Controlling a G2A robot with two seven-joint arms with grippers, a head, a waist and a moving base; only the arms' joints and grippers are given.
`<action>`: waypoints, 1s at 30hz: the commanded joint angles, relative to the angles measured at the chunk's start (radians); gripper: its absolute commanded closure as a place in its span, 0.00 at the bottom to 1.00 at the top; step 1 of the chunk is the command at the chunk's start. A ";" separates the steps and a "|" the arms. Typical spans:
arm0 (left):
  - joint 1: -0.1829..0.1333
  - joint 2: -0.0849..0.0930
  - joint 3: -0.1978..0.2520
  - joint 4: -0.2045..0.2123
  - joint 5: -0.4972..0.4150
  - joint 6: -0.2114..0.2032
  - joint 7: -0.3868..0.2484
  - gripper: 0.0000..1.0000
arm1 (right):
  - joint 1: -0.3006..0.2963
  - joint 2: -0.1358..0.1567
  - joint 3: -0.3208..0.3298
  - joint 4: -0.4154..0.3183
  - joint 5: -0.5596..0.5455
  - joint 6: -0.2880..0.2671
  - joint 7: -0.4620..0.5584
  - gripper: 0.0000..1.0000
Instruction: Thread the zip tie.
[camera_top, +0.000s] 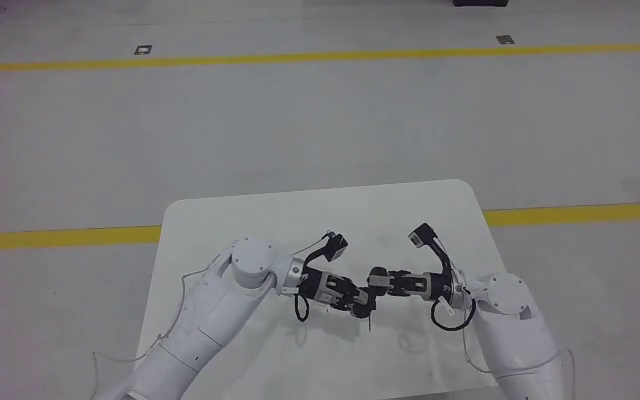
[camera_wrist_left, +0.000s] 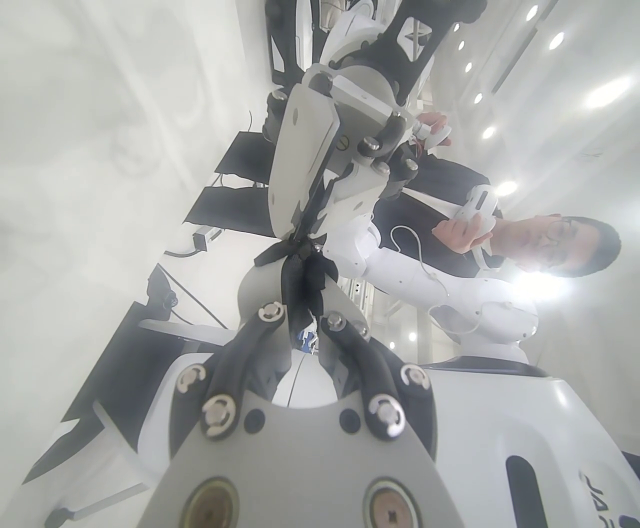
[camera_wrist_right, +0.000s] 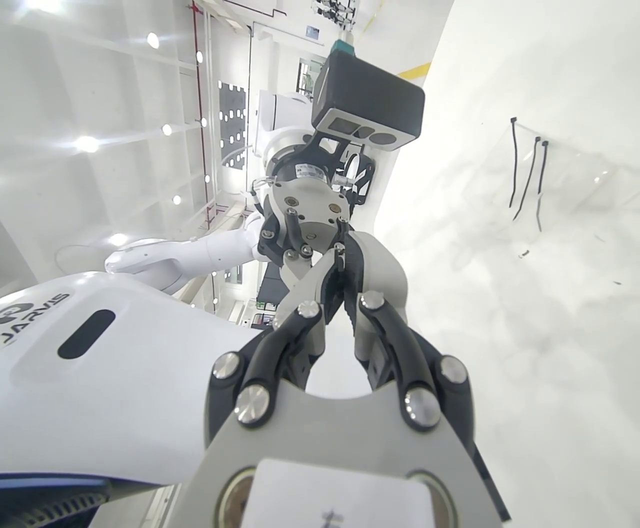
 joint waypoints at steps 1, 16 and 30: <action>0.000 0.003 0.004 -0.002 -0.006 -0.003 0.006 0.05 | -0.002 -0.001 0.004 -0.001 -0.003 0.000 -0.009 1.00; 0.019 0.023 0.012 -0.053 -0.019 -0.040 0.140 0.00 | -0.020 -0.014 0.016 0.036 -0.001 0.000 -0.156 1.00; 0.124 0.039 -0.034 -0.103 -0.055 -0.185 0.362 0.00 | -0.053 -0.023 0.002 0.072 0.084 0.000 -0.354 1.00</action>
